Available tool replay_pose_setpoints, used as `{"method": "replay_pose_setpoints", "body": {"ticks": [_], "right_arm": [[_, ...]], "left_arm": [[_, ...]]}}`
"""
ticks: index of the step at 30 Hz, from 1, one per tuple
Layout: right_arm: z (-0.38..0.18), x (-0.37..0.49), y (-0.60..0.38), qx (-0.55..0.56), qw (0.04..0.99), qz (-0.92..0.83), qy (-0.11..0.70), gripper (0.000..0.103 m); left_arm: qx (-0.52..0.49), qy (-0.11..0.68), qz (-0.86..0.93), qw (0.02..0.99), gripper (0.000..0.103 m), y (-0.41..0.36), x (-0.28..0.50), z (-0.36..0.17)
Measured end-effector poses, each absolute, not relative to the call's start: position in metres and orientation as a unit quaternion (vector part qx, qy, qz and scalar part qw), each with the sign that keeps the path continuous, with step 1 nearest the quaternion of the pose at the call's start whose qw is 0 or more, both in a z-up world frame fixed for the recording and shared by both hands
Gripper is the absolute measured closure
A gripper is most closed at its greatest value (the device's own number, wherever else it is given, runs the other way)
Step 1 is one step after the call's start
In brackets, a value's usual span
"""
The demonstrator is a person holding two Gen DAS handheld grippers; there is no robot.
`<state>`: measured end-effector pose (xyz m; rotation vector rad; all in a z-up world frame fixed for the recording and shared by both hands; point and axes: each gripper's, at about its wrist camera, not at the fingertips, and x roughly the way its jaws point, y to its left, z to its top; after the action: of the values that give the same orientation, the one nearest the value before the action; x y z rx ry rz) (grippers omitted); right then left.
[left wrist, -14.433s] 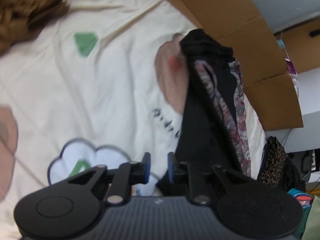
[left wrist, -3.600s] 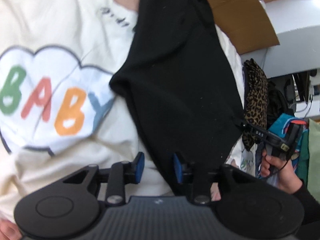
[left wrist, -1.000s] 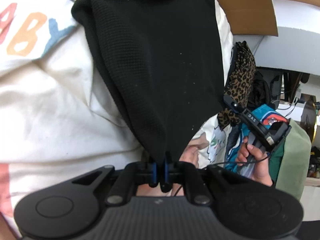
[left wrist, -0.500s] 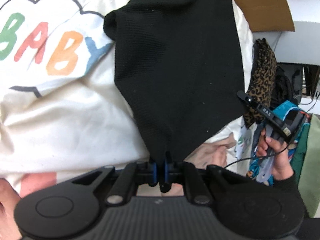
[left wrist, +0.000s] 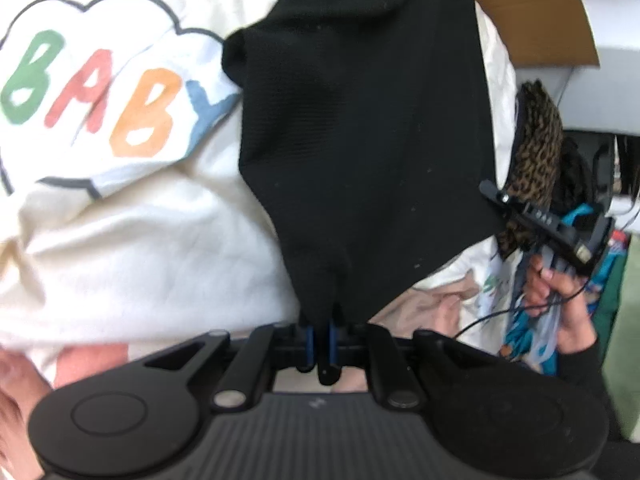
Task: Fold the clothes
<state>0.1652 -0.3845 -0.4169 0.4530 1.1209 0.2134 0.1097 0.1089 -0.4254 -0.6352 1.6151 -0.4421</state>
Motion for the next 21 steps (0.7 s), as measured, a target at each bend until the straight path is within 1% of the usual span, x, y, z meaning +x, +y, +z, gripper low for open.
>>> {"method": "replay_pose_setpoints", "body": {"ticks": [7,11,21], "right_arm": [[-0.404,0.164,-0.384,0.257,0.799,0.11,0.533,0.099],[-0.395,0.16,-0.373,0.258,0.794,0.13,0.535,0.099],[-0.371,0.15,-0.345,0.262,0.781,0.179,0.538,0.1]], "left_arm": [[-0.252,0.689,-0.201,0.649,0.096,0.126,0.126,-0.378],[-0.239,0.673,-0.197,0.672,0.096,0.14,0.138,-0.345],[-0.223,0.655,-0.182,0.698,0.096,0.163,0.136,-0.298]]}}
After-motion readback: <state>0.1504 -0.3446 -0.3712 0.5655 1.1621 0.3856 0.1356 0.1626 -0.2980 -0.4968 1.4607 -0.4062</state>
